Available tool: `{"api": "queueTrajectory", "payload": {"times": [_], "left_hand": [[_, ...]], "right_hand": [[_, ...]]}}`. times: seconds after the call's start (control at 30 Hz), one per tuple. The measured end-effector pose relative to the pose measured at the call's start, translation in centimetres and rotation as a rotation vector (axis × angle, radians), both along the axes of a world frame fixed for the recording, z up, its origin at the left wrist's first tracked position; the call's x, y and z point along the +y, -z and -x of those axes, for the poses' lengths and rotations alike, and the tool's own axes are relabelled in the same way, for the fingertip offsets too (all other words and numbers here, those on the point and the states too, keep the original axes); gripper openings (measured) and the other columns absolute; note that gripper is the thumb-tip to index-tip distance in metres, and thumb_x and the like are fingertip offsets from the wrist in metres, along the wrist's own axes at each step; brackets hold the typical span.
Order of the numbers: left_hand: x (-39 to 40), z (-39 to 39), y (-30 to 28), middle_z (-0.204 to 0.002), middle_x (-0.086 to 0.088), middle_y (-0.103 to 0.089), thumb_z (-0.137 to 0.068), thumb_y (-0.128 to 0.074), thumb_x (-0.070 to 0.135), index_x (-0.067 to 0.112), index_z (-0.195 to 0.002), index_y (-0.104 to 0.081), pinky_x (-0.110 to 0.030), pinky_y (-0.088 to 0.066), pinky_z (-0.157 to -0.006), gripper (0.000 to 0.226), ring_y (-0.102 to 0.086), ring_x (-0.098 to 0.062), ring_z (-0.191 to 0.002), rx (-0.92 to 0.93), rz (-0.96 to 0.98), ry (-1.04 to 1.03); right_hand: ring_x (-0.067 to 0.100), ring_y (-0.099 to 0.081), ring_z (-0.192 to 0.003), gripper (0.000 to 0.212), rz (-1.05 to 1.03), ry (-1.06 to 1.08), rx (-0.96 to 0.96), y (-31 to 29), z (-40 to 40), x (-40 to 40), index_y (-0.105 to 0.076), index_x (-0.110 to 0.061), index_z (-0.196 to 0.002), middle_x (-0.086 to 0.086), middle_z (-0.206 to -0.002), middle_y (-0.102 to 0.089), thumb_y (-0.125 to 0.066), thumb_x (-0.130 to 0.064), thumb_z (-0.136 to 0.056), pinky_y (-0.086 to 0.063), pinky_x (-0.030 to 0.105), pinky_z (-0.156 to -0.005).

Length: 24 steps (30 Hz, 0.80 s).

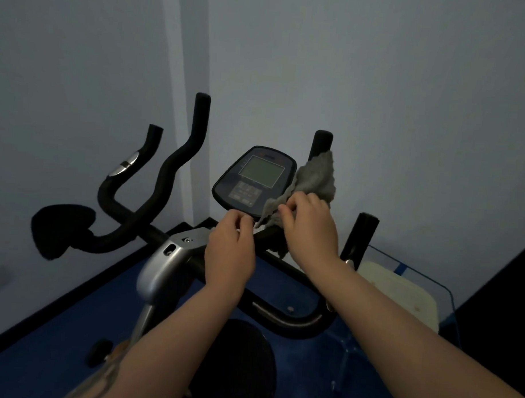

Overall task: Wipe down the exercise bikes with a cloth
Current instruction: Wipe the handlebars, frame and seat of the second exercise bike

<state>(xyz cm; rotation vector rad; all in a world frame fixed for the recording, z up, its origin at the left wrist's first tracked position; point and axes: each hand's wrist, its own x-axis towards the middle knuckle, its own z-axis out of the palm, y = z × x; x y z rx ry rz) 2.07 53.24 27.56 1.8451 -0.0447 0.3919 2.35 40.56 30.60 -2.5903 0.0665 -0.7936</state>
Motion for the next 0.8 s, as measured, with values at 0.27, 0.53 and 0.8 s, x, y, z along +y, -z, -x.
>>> {"api": "queueTrajectory", "payload": {"times": [0.27,0.53,0.8], "left_hand": [[2.1,-1.0,0.7,-0.086,0.006,-0.065,-0.097,-0.048,0.022,0.022,-0.089,-0.062,-0.021,-0.042,-0.064,0.016,-0.060,-0.007,-0.081,0.106,0.056,0.117],[3.6,0.5,2.3,-0.080,0.010,-0.064,-0.098,-0.040,0.020,0.024,-0.093,-0.062,-0.021,-0.039,-0.058,0.022,-0.057,-0.001,-0.072,0.071,-0.161,-0.008],[3.5,0.6,2.0,-0.077,0.012,-0.062,-0.096,-0.044,0.019,0.027,-0.088,-0.059,-0.014,-0.033,-0.052,0.019,-0.057,0.001,-0.069,0.084,-0.221,-0.004]], "right_hand": [[0.013,-0.049,-0.101,0.018,0.243,-0.234,-0.075,-1.3,-0.3,-1.0,-0.068,-0.025,-0.094,-0.006,-0.098,-0.060,-0.065,-0.041,-0.087,-0.032,0.033,-0.098],[0.023,-0.053,-0.110,0.063,0.504,-0.214,0.136,2.6,1.5,3.1,-0.063,-0.017,-0.113,0.003,-0.106,-0.065,-0.017,-0.056,-0.095,-0.012,0.045,-0.117],[0.020,-0.054,-0.107,0.063,0.522,-0.109,0.159,1.0,0.4,1.9,-0.068,-0.022,-0.101,-0.001,-0.099,-0.066,-0.011,-0.049,-0.098,-0.001,0.048,-0.119]]}}
